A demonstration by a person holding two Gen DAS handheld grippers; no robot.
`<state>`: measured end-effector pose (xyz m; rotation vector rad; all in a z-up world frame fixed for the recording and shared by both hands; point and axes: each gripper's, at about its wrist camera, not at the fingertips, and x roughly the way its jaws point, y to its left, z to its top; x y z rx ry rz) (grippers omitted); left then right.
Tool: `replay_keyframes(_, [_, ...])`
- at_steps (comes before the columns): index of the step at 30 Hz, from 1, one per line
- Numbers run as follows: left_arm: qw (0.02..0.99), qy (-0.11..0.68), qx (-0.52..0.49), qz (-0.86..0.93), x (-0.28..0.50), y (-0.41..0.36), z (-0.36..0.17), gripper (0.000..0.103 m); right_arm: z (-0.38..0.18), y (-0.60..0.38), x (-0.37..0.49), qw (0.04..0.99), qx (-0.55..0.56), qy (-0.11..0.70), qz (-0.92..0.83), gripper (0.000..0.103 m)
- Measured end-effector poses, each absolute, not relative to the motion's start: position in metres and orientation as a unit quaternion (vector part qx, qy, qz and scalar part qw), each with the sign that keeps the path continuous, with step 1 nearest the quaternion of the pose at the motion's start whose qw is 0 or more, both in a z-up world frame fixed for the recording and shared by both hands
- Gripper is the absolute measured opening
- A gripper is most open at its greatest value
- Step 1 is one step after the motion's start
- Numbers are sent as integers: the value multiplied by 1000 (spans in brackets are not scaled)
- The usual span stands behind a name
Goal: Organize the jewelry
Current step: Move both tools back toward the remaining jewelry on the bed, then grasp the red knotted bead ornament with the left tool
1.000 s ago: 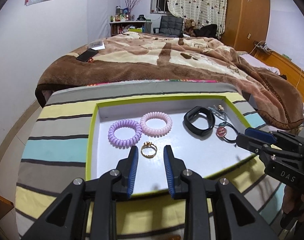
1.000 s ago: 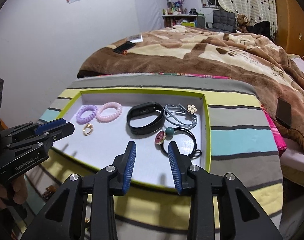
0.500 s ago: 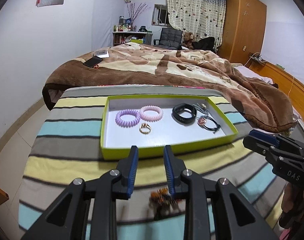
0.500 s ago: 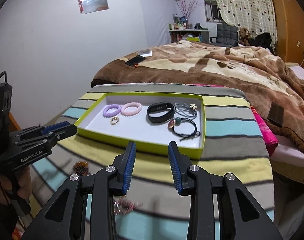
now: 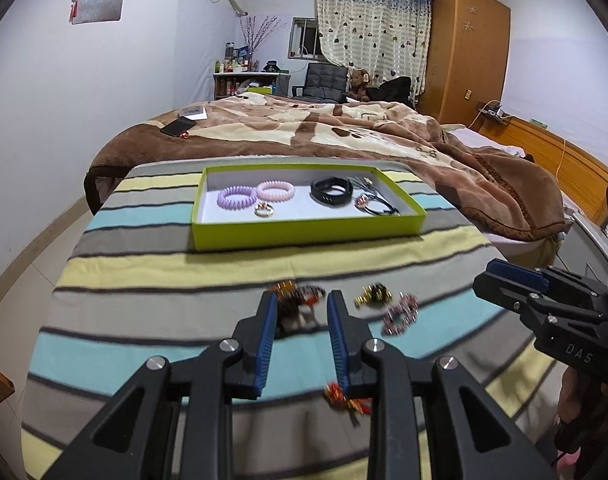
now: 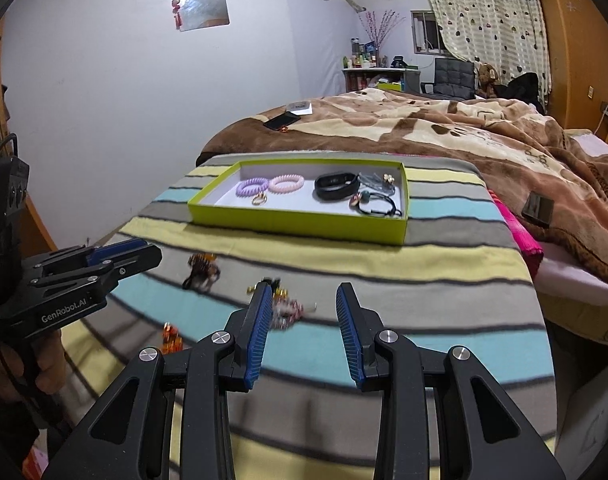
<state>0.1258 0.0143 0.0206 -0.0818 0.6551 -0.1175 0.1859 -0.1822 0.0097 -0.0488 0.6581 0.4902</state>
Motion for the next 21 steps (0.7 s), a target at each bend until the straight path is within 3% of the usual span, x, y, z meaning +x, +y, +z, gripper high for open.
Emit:
replay_keyframes(4, [943, 325, -39, -64, 113, 11, 15, 28, 2, -183, 175, 914, -22, 328, 238, 35])
replay_keyframes(7, [941, 330, -37, -68, 106, 8, 9, 37, -2, -186, 168, 912, -18, 332, 240, 35])
replay_keyframes(14, [933, 348, -44, -81, 94, 3, -5, 42, -10, -190, 159, 908, -15, 342, 242, 35])
replay_keyframes(21, [918, 377, -73, -95, 93, -2, -17, 43, -13, -191, 158, 906, -9, 348, 240, 35])
